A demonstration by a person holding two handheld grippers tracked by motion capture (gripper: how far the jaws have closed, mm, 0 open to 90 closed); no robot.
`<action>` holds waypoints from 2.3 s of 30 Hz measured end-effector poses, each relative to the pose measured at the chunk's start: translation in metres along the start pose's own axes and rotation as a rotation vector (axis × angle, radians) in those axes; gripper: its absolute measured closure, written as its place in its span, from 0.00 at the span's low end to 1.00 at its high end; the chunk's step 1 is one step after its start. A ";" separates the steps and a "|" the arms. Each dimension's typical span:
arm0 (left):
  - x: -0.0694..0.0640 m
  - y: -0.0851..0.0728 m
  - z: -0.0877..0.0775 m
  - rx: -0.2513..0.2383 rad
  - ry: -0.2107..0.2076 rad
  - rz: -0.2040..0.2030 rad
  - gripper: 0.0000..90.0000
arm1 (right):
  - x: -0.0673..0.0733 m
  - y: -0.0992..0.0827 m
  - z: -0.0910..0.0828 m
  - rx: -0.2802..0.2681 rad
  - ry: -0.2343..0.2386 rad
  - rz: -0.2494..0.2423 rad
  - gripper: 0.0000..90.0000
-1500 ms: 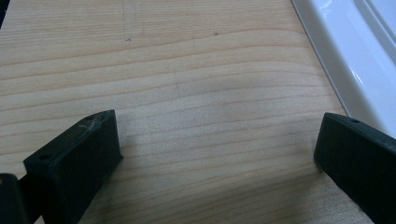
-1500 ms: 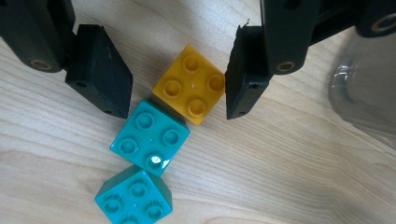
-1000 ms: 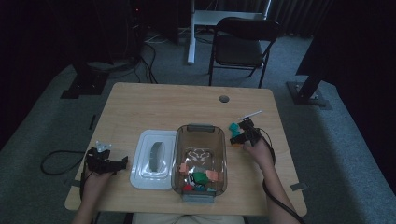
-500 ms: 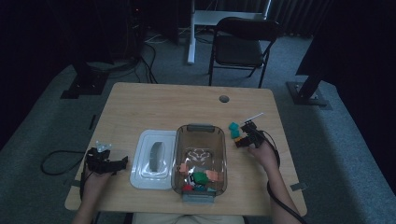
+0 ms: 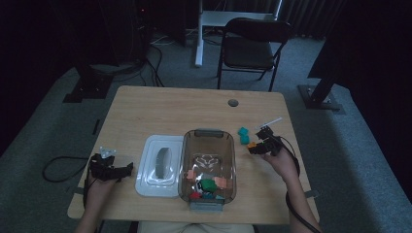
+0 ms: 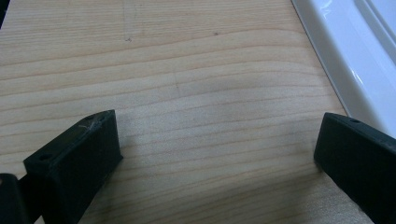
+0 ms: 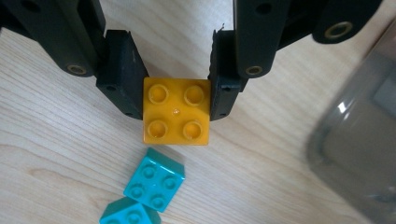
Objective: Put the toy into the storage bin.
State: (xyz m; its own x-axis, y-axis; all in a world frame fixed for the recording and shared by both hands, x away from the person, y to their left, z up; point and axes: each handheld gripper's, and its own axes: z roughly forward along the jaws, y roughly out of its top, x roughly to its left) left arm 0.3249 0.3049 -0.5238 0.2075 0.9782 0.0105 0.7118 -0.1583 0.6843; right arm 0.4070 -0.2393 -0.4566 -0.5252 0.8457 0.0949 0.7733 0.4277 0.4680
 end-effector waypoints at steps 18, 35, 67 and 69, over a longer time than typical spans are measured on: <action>0.000 0.000 0.000 -0.002 0.000 -0.002 0.01 | 0.054 0.004 -0.072 -0.143 0.069 -0.200 0.65; 0.000 0.000 0.000 0.000 0.000 0.001 0.01 | 0.152 0.018 -0.075 -0.083 0.221 -0.544 0.65; 0.000 0.000 0.000 0.000 0.000 0.000 0.01 | 0.203 0.010 -0.018 0.169 0.255 -0.736 0.59; 0.000 0.000 0.000 0.000 0.000 0.000 0.01 | 0.201 0.010 -0.022 0.153 0.260 -0.718 0.58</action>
State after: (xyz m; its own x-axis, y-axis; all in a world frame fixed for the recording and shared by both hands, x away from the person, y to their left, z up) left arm 0.3249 0.3049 -0.5238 0.2078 0.9781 0.0100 0.7116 -0.1582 0.6846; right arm 0.3017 -0.0724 -0.4132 -0.9677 0.2507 0.0261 0.2425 0.8978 0.3677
